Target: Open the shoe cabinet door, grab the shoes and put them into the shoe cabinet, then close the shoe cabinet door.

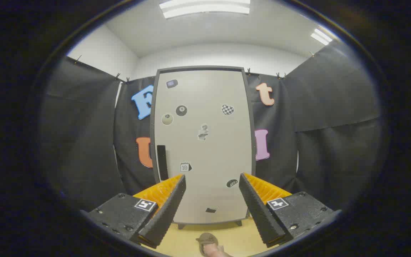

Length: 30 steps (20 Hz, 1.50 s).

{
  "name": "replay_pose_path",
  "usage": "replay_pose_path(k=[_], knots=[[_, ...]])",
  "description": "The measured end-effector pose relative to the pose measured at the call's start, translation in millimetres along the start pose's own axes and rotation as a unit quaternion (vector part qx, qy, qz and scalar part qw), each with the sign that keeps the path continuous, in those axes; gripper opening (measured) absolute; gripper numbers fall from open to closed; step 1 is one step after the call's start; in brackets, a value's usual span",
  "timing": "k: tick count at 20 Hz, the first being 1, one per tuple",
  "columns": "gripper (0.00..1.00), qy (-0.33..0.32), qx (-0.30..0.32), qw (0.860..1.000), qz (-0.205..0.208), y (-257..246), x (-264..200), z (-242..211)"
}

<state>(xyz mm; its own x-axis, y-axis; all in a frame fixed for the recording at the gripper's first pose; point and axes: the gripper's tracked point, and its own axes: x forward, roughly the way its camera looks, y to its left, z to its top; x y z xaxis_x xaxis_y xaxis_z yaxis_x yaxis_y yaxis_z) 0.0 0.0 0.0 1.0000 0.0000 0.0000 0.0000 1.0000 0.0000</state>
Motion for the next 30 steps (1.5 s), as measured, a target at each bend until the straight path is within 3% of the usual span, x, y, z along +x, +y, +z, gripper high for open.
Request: replay_pose_path(k=[19, 25, 30], knots=[[0.98, 0.031, -0.004, 0.999, 0.037, 34, 27, -14], [0.98, 0.018, -0.018, 0.998, 0.052, 51, 66, -14], [0.98, 0.055, 0.0, 0.995, 0.08, 82, 113, -27]])
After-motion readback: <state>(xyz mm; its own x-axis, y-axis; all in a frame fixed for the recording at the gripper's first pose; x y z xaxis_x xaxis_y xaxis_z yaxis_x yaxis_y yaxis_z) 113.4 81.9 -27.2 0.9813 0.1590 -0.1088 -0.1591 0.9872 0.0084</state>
